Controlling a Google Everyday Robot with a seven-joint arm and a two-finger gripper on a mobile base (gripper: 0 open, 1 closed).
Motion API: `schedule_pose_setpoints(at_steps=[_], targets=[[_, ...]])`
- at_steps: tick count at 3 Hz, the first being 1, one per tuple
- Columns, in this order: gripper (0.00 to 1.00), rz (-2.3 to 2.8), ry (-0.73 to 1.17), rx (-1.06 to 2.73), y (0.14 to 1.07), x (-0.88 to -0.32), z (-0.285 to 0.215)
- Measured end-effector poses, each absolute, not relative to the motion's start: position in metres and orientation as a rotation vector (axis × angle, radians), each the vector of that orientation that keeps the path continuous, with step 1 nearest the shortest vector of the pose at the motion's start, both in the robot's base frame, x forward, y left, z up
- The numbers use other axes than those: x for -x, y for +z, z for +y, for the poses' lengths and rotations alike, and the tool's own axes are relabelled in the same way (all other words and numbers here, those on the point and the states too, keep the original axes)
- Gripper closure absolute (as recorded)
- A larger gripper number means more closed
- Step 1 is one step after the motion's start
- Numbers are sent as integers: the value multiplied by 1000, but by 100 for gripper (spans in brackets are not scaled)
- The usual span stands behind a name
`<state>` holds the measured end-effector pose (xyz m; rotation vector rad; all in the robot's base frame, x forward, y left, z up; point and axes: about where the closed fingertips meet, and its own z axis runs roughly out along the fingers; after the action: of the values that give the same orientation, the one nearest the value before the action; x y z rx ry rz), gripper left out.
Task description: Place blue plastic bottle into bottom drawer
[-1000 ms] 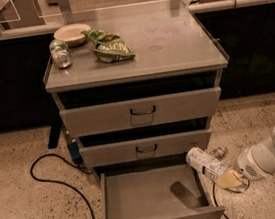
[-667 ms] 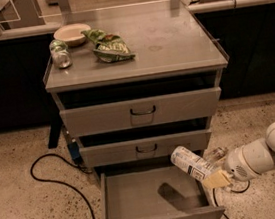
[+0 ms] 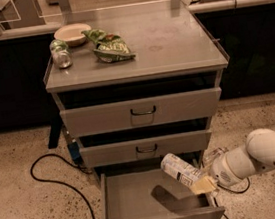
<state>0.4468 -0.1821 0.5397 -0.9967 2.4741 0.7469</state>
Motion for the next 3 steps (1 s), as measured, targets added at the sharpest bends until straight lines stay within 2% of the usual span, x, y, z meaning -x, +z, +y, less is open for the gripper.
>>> schedule_pose_setpoints(at_steps=[1,3], targets=[[100,2460,825,898,481,-461,-143],[100,2425,807,832,473,-476,-140]])
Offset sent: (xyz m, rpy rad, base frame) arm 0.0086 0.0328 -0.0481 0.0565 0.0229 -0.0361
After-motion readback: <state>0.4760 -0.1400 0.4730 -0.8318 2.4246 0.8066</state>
